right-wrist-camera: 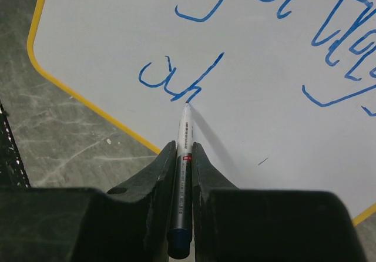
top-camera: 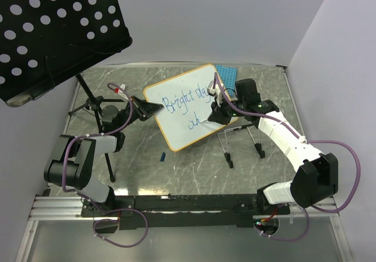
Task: Write a sentence on the whiteboard
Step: Write on the whiteboard with the whiteboard.
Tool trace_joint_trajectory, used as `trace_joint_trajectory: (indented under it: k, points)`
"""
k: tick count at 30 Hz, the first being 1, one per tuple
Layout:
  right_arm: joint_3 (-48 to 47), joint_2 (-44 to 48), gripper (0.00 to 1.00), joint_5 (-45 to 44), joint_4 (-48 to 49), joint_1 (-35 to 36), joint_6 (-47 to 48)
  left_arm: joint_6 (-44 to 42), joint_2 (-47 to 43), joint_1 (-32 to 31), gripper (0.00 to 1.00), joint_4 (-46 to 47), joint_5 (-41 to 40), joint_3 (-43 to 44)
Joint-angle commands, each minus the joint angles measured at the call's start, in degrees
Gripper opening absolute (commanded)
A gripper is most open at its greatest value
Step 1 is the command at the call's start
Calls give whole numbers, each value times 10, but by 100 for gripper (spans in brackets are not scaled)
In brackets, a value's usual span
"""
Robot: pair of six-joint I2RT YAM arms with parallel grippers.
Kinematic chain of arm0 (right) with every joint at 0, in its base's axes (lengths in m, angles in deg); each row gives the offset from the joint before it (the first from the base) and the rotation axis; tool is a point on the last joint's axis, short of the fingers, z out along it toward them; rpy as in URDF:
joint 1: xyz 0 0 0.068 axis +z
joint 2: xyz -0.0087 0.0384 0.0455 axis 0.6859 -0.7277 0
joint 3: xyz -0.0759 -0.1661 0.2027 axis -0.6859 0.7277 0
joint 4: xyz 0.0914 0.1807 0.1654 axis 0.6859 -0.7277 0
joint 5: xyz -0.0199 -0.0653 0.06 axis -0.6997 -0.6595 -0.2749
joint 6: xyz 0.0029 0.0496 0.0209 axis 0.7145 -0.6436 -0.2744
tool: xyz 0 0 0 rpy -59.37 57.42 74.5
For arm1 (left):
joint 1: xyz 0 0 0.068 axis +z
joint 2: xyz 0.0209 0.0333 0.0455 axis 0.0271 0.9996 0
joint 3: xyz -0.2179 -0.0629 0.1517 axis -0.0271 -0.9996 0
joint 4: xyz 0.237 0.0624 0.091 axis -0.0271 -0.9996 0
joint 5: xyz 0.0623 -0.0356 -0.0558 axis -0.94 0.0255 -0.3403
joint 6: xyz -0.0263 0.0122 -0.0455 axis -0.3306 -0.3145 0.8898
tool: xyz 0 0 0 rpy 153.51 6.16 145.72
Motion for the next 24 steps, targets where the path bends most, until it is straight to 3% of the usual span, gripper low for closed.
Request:
trace_joint_trajectory:
  k: [1,24]
  points:
    - [-2,14,0,-2,-22,0,15,37,-22,0,1,249,3,40]
    - [-48,49,0,19,-19,-19,-7,32,-34,1,1,239,5,34]
